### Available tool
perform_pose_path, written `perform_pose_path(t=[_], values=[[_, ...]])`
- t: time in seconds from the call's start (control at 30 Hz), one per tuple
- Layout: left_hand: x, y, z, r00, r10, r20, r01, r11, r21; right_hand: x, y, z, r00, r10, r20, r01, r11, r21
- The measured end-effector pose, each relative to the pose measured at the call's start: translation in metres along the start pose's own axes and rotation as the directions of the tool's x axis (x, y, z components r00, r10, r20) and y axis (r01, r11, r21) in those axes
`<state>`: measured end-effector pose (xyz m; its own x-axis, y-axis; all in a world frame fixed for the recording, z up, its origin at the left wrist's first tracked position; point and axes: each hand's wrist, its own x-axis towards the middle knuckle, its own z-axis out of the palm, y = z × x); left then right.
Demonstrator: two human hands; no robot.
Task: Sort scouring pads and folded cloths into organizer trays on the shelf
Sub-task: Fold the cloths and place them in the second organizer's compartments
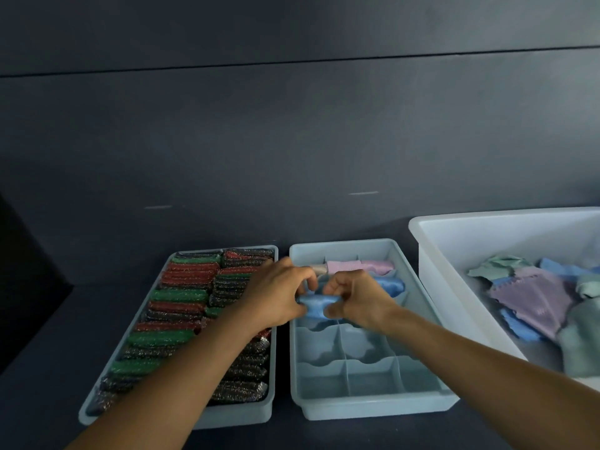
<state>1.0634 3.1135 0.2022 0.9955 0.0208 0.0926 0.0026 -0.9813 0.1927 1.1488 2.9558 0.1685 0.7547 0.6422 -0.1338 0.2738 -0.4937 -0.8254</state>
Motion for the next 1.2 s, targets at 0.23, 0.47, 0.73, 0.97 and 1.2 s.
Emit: perform_pose_path(t=[0.23,0.47,0.73,0.97,1.2], values=[[0.008,0.006,-0.001,0.993,0.06,0.106,-0.085,0.964,0.252,0.0,-0.005,0.003,0.993,-0.11,-0.029,0.087,0.895,-0.437],[0.005,-0.011,-0.001,0.995,-0.031,0.1,0.045,0.99,-0.134,0.005,-0.02,0.008,0.993,-0.112,0.041,0.109,0.715,-0.691],[-0.004,-0.014,0.004,0.996,-0.069,0.059,0.082,0.966,-0.246,0.008,-0.031,0.012,0.985,-0.003,0.17,0.131,0.648,-0.75],[0.014,0.02,0.007,0.991,-0.068,-0.112,0.032,0.957,-0.29,-0.031,-0.031,-0.043,0.959,-0.282,-0.036,0.209,0.783,-0.586],[0.048,0.114,0.011,0.976,0.06,-0.209,-0.169,0.814,-0.555,-0.053,0.05,-0.179,0.868,-0.054,-0.494,-0.211,0.86,-0.464]])
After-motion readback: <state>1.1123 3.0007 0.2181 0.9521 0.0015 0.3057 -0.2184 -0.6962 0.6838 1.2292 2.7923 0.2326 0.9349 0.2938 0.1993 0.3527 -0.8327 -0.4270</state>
